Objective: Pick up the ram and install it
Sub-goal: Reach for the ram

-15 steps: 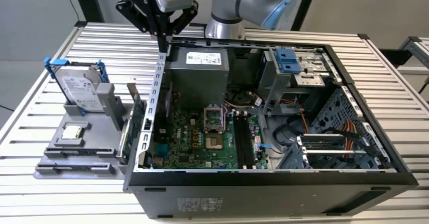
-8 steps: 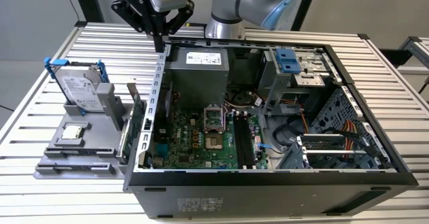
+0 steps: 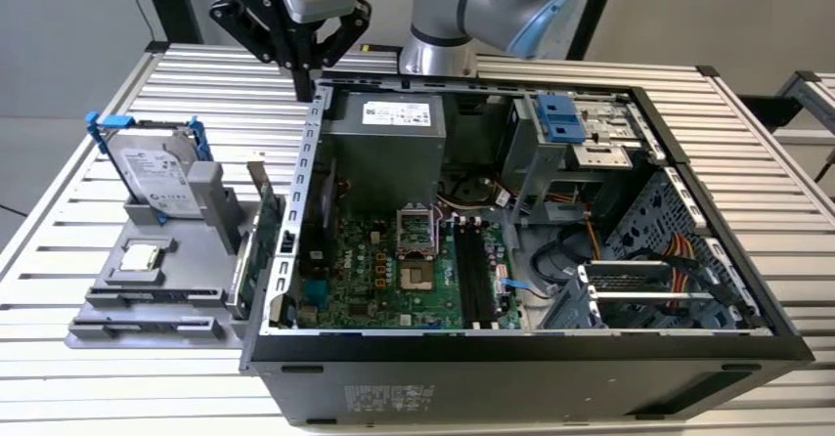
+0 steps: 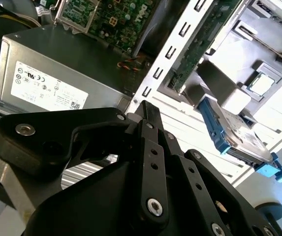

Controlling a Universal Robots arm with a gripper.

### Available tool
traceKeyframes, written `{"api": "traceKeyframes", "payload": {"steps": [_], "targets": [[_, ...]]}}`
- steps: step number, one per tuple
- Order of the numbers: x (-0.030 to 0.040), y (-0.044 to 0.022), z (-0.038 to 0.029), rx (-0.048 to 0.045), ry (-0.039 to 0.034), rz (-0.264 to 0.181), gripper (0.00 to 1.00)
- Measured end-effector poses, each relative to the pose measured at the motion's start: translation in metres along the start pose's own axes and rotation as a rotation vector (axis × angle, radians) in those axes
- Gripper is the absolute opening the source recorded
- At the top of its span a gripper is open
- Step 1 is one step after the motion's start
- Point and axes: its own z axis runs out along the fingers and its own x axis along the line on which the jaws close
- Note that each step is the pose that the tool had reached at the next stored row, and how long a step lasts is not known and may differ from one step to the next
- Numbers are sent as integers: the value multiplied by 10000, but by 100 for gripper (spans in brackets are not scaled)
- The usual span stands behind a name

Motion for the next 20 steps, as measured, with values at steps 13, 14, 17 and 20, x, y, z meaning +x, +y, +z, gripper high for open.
{"api": "traceKeyframes", "payload": {"steps": [13, 14, 17, 20], "targets": [[93, -6, -2, 0, 0, 0, 0], [114, -8, -2, 0, 0, 0, 0], [174, -12, -4, -1, 0, 0, 0], [224, -16, -5, -1, -1, 0, 0]]}}
